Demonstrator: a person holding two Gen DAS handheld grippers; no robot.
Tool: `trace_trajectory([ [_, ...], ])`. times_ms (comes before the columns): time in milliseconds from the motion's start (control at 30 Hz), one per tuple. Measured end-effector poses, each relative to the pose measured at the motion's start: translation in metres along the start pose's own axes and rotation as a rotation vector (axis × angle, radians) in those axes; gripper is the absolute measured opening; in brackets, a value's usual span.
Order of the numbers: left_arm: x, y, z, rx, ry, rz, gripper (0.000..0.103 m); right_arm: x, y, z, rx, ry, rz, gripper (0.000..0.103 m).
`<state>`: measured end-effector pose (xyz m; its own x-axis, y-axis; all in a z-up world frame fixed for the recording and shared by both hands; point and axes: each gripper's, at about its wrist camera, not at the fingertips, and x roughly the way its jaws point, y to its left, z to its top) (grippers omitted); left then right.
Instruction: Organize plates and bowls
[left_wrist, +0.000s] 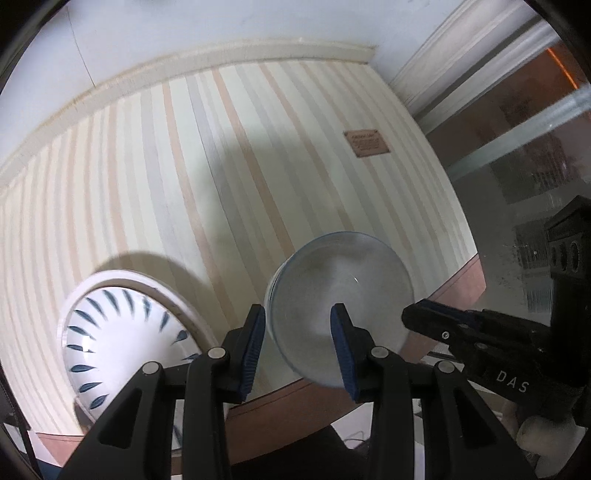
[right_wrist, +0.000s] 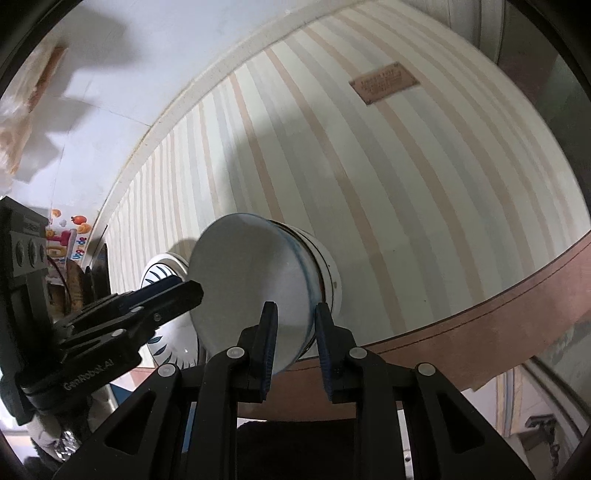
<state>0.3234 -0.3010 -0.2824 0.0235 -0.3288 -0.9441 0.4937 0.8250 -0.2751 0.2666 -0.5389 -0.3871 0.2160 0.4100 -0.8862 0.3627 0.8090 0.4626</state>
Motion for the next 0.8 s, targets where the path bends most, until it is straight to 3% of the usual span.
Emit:
trace_trajectory([
  [167, -0.039, -0.01, -0.02, 0.06, -0.086, 0.068, 0.036, -0.035, 0.024, -0.021, -0.089, -0.097, -0.092, 0.028],
  [233, -0.057, -0.012, -0.031, 0.084, -0.135, 0.087, 0.036, -0.05, 0.031, -0.032, -0.111, -0.143, -0.126, 0.047],
  [267, -0.061, -0.013, -0.035, 0.093, -0.145, 0.093, 0.036, -0.058, 0.034, -0.038, -0.119, -0.168, -0.137, 0.061],
  [367, -0.078, -0.018, -0.047, 0.116, -0.177, 0.096, 0.039, -0.078, 0.043, -0.056, -0.134, -0.228, -0.15, 0.073],
  [467, -0.094, -0.021, -0.059, 0.13, -0.211, 0.087, 0.059, -0.098, 0.047, -0.074, -0.137, -0.273, -0.143, 0.087],
  [500, -0.1, -0.022, -0.062, 0.132, -0.222, 0.084, 0.07, -0.104, 0.049, -0.08, -0.138, -0.288, -0.144, 0.091],
  [533, -0.105, -0.023, -0.066, 0.139, -0.235, 0.081, 0.08, -0.111, 0.051, -0.086, -0.14, -0.305, -0.152, 0.093],
  [633, -0.121, -0.029, -0.077, 0.148, -0.278, 0.082, 0.087, -0.127, 0.059, -0.105, -0.146, -0.335, -0.195, 0.096],
  [800, -0.135, -0.03, -0.091, 0.136, -0.298, 0.055, 0.089, -0.149, 0.068, -0.133, -0.17, -0.382, -0.22, 0.098],
])
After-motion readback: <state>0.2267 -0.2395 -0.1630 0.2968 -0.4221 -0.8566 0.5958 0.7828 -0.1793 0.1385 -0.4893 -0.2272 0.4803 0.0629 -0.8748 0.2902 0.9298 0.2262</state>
